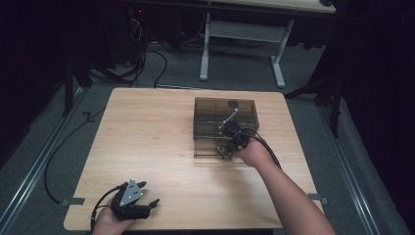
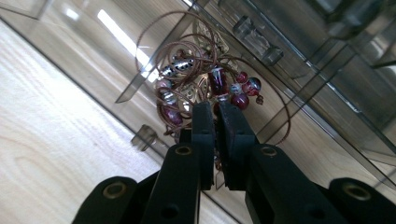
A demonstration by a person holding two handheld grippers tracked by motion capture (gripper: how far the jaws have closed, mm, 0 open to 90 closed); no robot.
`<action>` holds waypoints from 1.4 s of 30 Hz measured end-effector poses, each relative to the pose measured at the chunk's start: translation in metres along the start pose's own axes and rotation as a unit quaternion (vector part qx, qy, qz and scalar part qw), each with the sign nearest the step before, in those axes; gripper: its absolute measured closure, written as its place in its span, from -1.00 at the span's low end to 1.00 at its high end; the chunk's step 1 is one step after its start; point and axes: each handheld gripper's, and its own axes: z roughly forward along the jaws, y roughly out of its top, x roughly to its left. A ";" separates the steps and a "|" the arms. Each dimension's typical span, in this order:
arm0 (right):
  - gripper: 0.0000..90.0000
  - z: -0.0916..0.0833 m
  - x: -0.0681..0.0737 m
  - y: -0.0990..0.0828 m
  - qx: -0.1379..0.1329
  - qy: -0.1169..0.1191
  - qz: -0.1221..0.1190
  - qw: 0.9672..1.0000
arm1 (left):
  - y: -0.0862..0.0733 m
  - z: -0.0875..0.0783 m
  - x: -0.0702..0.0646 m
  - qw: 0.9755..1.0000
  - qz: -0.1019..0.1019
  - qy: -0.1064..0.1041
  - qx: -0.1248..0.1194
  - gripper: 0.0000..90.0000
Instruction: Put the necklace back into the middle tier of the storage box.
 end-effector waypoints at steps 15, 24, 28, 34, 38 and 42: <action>0.89 -0.034 0.006 -0.037 -0.041 0.012 -0.009 0.999 | 0.000 0.000 0.000 1.000 0.001 -0.001 -0.001 -0.46; 0.78 -0.011 0.010 -0.080 -0.076 0.025 0.016 0.997 | 0.000 -0.001 0.001 1.000 0.000 -0.003 -0.006 -0.47; 0.69 -0.003 0.014 -0.097 -0.104 0.024 0.021 0.994 | -0.001 -0.002 0.001 1.000 -0.001 -0.003 -0.010 -0.47; 0.57 0.002 0.020 -0.122 -0.167 0.029 0.032 0.985 | -0.001 -0.002 0.001 1.000 -0.002 -0.002 -0.013 -0.48; 0.52 0.006 0.025 -0.141 -0.206 0.026 0.037 0.978 | -0.001 -0.002 0.001 1.000 -0.002 -0.001 -0.014 -0.47; 0.47 0.009 0.028 -0.154 -0.232 0.020 0.040 0.972 | -0.001 -0.003 0.001 1.000 -0.003 0.000 -0.016 -0.47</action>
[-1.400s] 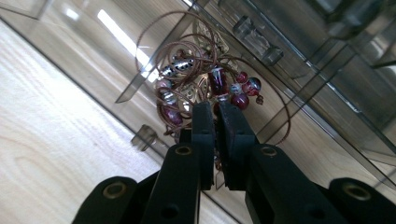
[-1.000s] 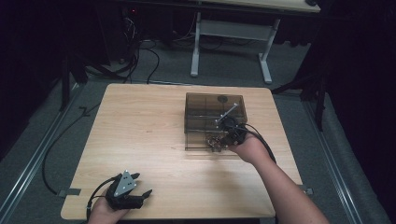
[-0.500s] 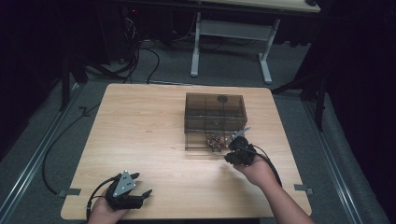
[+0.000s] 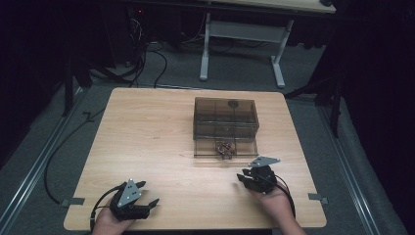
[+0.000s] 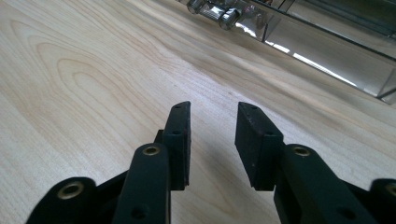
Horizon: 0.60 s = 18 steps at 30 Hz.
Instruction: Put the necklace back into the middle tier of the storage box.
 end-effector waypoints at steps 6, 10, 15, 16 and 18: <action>0.36 -0.006 -0.001 -0.022 -0.048 0.001 0.012 0.999 | 0.000 0.000 0.000 1.000 -0.001 0.002 -0.004 -0.48; 0.30 -0.010 -0.004 -0.037 -0.084 -0.009 0.023 0.996 | -0.001 -0.001 0.000 1.000 -0.002 0.004 -0.007 -0.48; 0.14 -0.019 -0.008 -0.060 -0.129 -0.011 0.040 0.991 | -0.001 -0.002 0.000 1.000 -0.003 0.006 -0.015 -0.48; 0.13 -0.021 -0.008 -0.062 -0.140 -0.014 0.041 0.989 | -0.001 -0.002 -0.001 1.000 -0.003 0.008 -0.014 -0.47; 0.11 -0.020 -0.007 -0.062 -0.143 -0.014 0.043 0.989 | -0.001 -0.002 -0.001 1.000 -0.002 0.009 -0.013 -0.47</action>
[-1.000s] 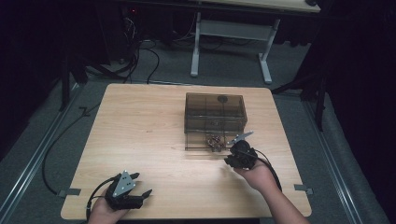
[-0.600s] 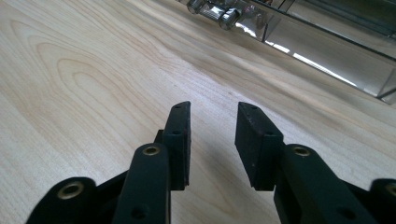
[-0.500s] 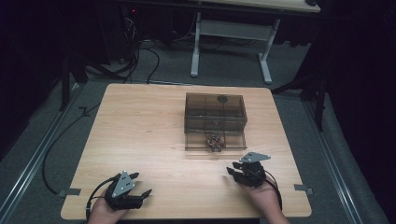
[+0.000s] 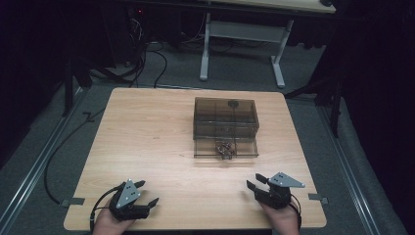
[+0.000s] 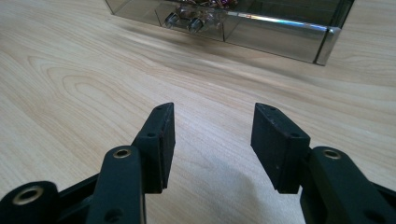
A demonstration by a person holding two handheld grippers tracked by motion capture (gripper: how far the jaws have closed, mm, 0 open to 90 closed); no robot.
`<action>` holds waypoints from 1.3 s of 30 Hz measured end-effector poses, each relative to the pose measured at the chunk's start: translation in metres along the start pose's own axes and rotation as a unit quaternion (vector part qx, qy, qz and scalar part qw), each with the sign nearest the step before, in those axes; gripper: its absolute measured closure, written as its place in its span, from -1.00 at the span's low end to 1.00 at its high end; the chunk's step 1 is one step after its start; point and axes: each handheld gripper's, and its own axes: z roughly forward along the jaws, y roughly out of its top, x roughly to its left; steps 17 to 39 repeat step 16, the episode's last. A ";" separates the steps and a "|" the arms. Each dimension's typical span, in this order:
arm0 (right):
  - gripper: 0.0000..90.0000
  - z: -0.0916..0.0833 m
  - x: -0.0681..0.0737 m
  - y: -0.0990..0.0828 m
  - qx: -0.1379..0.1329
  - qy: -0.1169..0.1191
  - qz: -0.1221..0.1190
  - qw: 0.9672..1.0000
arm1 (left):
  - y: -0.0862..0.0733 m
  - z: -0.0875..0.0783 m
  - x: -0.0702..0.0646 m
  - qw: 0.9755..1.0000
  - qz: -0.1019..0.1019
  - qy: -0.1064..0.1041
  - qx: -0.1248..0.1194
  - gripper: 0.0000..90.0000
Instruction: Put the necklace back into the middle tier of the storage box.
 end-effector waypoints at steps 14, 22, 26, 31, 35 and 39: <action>0.10 0.002 0.005 0.001 -0.009 -0.012 -0.023 1.000 | 0.000 -0.001 0.000 1.000 0.002 -0.002 -0.007 -0.48; 0.10 0.003 0.006 0.001 -0.007 -0.014 -0.022 1.000 | 0.000 -0.001 0.000 1.000 0.003 -0.003 -0.007 -0.48; 0.10 0.003 0.006 0.001 -0.007 -0.014 -0.022 1.000 | 0.000 -0.001 0.000 1.000 0.003 -0.003 -0.007 -0.48; 0.10 0.003 0.006 0.001 -0.007 -0.014 -0.022 1.000 | 0.000 -0.001 0.000 1.000 0.003 -0.003 -0.007 -0.48; 0.10 0.003 0.006 0.001 -0.007 -0.014 -0.022 1.000 | 0.000 -0.001 0.000 1.000 0.003 -0.003 -0.007 -0.48; 0.10 0.003 0.006 0.001 -0.007 -0.014 -0.022 1.000 | 0.000 -0.001 0.000 1.000 0.003 -0.003 -0.007 -0.48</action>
